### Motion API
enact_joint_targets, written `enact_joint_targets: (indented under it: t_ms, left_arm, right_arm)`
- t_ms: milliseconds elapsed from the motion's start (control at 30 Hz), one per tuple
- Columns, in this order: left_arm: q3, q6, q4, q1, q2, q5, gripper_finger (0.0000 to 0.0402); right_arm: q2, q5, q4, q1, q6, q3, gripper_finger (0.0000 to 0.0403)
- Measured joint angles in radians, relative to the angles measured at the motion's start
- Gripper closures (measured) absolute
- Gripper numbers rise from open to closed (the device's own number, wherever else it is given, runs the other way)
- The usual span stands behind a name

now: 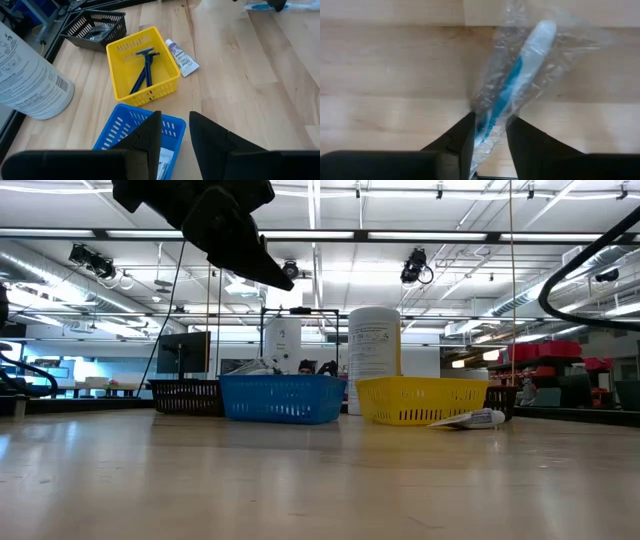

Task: Pick & Place Travel size toiletries
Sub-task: Put the blue toothbrush into the left black bin

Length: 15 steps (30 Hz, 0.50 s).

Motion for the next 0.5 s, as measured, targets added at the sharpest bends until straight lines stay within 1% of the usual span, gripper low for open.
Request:
enact_joint_targets:
  t_ms: [167, 233, 333, 367, 500]
  left_arm:
    - [0.0, 0.014, 0.001, 0.0, 0.0, 0.0, 0.0294]
    - [0.0, 0.033, 0.007, 0.0, 0.0, 0.0, 0.0294]
    - [0.0, 0.05, 0.021, 0.001, 0.0, 0.0, 0.0294]
    - [0.0, 0.051, 0.033, 0.001, 0.0, 0.001, 0.0294]
    - [0.0, 0.053, 0.068, 0.001, 0.0, 0.001, 0.0294]
  right_arm:
    - [-0.003, -0.007, 0.004, -0.023, -0.074, -0.009, 0.0331]
    - [-0.014, 0.005, 0.033, -0.034, -0.112, -0.012, 0.0346]
    - [-0.034, 0.052, 0.048, -0.051, -0.183, -0.003, 0.0359]
    - [-0.04, 0.084, 0.048, -0.056, -0.205, 0.002, 0.036]
    - [-0.092, 0.323, 0.056, -0.083, -0.335, 0.022, 0.0362]
